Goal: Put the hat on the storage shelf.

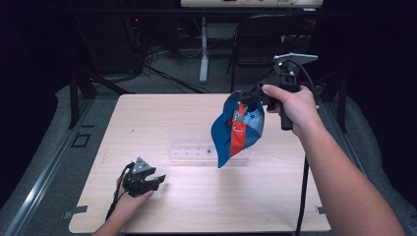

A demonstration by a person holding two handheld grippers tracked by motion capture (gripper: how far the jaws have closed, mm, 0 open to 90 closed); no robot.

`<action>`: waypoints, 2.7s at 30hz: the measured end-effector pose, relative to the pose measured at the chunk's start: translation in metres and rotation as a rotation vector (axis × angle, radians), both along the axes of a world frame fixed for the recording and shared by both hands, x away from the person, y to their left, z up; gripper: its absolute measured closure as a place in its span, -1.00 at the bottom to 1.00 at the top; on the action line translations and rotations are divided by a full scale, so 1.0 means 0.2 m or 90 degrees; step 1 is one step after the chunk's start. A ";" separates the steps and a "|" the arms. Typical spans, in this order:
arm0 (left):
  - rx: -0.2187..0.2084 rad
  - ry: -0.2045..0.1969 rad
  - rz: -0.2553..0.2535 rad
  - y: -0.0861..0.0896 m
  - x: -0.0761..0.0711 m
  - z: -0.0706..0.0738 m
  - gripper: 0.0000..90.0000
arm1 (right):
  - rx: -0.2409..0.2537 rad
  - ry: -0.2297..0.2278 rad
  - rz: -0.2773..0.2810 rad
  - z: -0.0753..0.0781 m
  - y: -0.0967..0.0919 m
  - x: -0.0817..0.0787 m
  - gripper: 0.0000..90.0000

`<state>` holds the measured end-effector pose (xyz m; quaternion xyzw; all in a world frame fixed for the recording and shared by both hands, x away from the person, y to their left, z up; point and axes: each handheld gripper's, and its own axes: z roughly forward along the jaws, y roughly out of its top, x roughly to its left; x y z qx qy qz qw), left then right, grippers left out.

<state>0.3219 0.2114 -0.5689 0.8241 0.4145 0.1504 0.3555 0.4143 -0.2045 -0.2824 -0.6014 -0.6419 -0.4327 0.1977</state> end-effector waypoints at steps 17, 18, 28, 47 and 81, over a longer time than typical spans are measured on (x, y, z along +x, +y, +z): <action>-0.002 -0.001 -0.003 0.00 0.00 0.00 0.08 | 0.007 -0.015 -0.029 0.00 0.11 0.09 0.74; -0.003 -0.001 -0.003 0.00 0.00 0.00 0.08 | 0.004 -0.015 -0.036 -0.01 0.11 0.10 0.74; -0.008 -0.005 -0.008 -0.01 0.00 0.01 0.08 | 0.008 -0.005 -0.060 -0.09 0.08 0.14 0.74; -0.018 -0.015 -0.023 -0.04 -0.01 0.02 0.09 | 0.001 -0.014 -0.071 -0.09 0.08 0.16 0.74; -0.022 -0.023 -0.031 -0.05 -0.01 0.03 0.15 | 0.000 0.012 -0.058 -0.24 0.14 0.19 0.74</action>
